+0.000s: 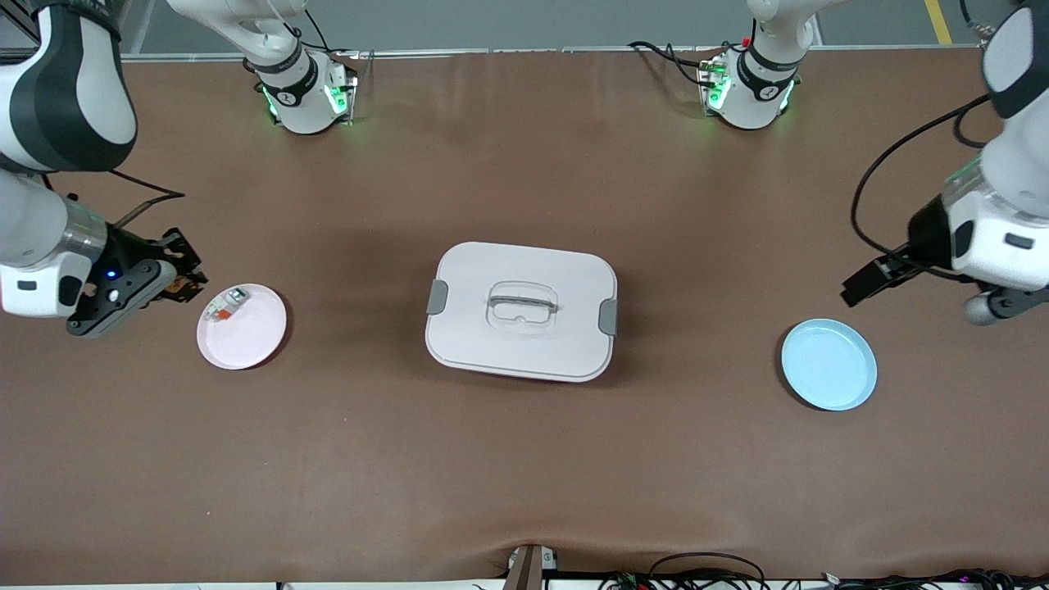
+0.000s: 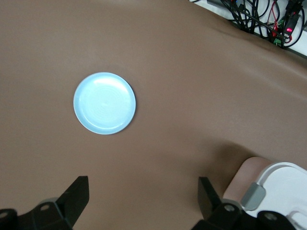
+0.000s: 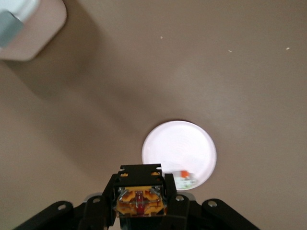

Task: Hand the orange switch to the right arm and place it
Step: 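Lower the held switch with the right gripper onto the pink plate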

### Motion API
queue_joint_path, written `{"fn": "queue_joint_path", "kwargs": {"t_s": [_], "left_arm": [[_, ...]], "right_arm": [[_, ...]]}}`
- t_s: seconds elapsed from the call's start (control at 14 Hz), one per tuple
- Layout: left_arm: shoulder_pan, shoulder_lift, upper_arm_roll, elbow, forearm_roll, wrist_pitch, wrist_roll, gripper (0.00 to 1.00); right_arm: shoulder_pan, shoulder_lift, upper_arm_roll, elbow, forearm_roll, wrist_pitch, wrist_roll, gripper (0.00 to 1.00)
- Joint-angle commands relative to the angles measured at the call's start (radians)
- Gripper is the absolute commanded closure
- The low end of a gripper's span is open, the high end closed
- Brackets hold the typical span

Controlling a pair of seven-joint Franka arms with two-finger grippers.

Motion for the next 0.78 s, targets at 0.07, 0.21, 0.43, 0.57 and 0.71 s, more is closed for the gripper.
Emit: {"fn": "queue_joint_path", "kwargs": {"t_s": [0.07, 0.21, 0.43, 0.57, 0.71], "left_arm": [[-0.123, -0.091, 0.206, -0.021, -0.008, -0.061, 0.209, 0.00], [-0.174, -0.117, 0.276, -0.024, -0.014, -0.097, 0.313, 0.00], [-0.246, -0.161, 0.366, -0.044, -0.023, -0.131, 0.456, 0.00], [-0.272, -0.209, 0.420, -0.101, -0.051, -0.131, 0.522, 0.00], [-0.294, -0.233, 0.449, -0.124, -0.065, -0.132, 0.544, 0.00]], "right_arm": [[-0.078, -0.012, 0.019, -0.090, -0.060, 0.129, -0.252, 1.00], [-0.102, -0.011, 0.019, -0.142, -0.076, 0.219, -0.375, 1.00], [-0.119, -0.009, 0.019, -0.210, -0.120, 0.319, -0.440, 1.00], [-0.119, -0.011, 0.019, -0.254, -0.160, 0.367, -0.442, 1.00], [-0.118, -0.012, 0.021, -0.325, -0.160, 0.446, -0.443, 1.00]]}}
